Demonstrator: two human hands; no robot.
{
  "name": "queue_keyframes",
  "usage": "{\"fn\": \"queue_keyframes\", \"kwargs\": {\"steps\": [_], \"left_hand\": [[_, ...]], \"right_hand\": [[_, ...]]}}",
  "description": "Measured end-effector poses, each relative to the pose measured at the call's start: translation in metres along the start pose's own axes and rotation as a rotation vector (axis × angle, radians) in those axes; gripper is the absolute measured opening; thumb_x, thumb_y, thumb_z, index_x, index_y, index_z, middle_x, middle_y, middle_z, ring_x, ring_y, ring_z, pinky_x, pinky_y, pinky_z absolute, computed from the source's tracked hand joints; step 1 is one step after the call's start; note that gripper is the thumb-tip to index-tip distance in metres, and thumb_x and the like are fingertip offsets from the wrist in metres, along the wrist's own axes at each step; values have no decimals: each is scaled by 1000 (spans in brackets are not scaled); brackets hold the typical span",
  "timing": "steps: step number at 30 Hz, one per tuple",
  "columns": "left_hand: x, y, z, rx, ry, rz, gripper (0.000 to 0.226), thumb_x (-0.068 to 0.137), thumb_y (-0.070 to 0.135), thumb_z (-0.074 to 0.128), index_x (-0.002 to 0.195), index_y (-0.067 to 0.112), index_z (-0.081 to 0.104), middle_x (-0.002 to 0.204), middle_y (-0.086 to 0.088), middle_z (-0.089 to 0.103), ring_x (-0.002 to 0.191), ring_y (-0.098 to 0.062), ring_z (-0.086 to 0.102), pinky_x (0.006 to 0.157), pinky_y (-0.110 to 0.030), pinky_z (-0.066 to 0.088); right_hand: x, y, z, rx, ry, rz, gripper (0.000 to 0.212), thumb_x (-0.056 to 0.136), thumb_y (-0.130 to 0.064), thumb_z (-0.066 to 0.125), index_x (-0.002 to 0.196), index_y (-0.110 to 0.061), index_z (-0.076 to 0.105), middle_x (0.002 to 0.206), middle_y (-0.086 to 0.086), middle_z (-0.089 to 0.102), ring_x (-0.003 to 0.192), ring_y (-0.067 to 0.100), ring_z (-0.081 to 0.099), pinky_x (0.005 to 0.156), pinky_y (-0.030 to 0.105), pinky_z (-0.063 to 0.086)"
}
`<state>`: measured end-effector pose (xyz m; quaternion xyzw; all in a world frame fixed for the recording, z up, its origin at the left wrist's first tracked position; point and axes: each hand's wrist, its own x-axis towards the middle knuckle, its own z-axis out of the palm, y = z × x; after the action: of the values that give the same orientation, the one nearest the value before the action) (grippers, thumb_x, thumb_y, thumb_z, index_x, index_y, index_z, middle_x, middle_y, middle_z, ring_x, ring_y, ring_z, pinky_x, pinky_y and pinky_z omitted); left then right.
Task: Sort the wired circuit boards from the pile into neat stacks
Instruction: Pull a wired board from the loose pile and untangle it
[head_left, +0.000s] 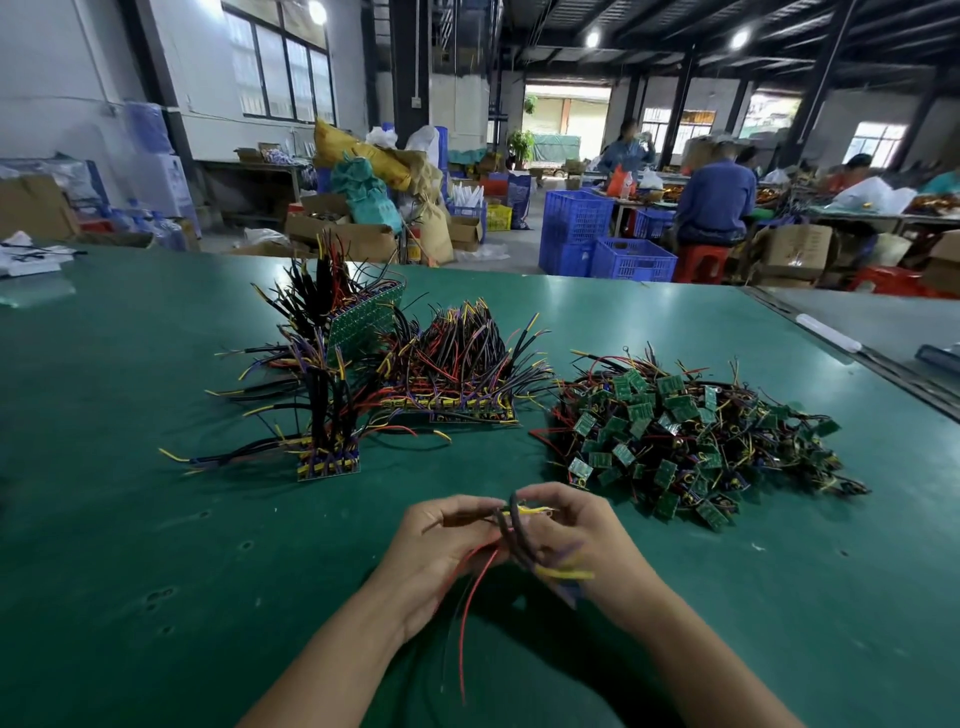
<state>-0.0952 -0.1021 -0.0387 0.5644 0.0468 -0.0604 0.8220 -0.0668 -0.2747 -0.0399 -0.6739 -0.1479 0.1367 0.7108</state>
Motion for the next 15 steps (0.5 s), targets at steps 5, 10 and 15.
{"fn": "queue_keyframes", "kwargs": {"steps": [5, 10, 15], "left_hand": [[-3, 3, -1, 42, -38, 6, 23, 72, -6, 74, 95, -3, 73, 95, -27, 71, 78, -29, 71, 68, -27, 58], [-10, 8, 5, 49, -39, 52, 43, 62, 4, 76, 102, -8, 68, 98, -28, 69, 83, -31, 69, 71, -31, 58], [-14, 10, 7, 129, -8, 117, 42, 58, 6, 78, 98, -6, 70, 100, -31, 68, 97, -39, 64, 97, -48, 48]], "right_hand": [[-1, -2, -2, -17, -41, -16, 7, 78, -18, 76, 85, -20, 76, 80, 13, 73, 69, 20, 69, 65, 26, 57], [-2, -4, -2, -82, -34, -46, 16, 86, -7, 71, 85, -21, 77, 79, 8, 75, 69, 16, 70, 64, 23, 56], [-3, -7, -5, -90, -19, -66, 20, 87, 0, 69, 93, -19, 73, 77, 8, 74, 66, 15, 70, 60, 21, 54]]}}
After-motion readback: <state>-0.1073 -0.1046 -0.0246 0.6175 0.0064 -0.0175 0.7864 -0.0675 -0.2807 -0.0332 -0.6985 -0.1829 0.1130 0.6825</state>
